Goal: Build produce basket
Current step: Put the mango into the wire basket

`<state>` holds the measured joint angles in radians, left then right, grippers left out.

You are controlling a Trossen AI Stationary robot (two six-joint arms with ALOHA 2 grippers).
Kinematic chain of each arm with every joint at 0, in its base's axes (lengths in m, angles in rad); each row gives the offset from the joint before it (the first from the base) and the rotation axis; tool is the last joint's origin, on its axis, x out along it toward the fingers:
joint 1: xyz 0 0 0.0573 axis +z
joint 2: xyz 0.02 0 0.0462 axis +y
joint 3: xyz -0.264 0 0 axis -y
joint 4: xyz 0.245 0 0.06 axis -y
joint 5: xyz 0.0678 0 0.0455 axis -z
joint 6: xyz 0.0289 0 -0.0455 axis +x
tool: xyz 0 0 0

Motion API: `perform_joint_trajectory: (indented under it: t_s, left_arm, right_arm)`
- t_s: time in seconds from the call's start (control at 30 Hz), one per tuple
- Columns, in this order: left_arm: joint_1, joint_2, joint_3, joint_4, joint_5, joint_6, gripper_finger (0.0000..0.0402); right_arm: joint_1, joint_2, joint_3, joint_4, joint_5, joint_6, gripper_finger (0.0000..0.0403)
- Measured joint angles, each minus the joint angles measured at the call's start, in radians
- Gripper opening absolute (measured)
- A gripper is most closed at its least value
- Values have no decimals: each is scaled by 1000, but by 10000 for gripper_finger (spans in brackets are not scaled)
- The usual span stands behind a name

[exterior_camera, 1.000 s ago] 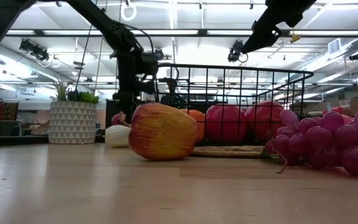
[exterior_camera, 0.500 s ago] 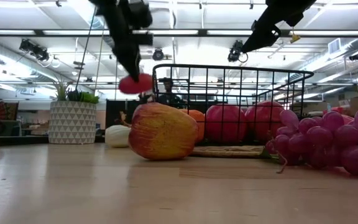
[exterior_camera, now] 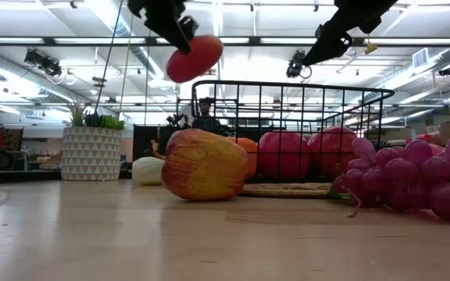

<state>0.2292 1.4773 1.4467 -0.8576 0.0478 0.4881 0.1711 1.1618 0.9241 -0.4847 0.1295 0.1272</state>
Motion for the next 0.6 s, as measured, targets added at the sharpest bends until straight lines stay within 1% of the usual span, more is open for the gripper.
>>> perform_joint_trajectory:
  t_s: [0.2, 0.27, 0.37, 0.43, 0.53, 0.6]
  left_arm:
    - [-136, 0, 0, 37, -5, 252, 286]
    - [-181, 0, 0, 68, -30, 340, 286]
    - [-252, 0, 0, 106, -118, 504, 286]
    - [-297, 0, 0, 145, -217, 635, 286]
    - [-354, 0, 0, 205, -356, 801, 286]
    - [-384, 0, 0, 240, -418, 905, 286]
  right_arm:
    - [0, 0, 0, -9, 0, -28, 400]
    - [-2, 0, 0, -15, 0, -62, 400]
    - [-10, 0, 0, -19, 0, -128, 400]
    - [-15, 0, 0, -19, 0, -161, 400]
    - [-21, 0, 0, -19, 0, -172, 400]
    - [-23, 0, 0, -20, 0, -172, 400]
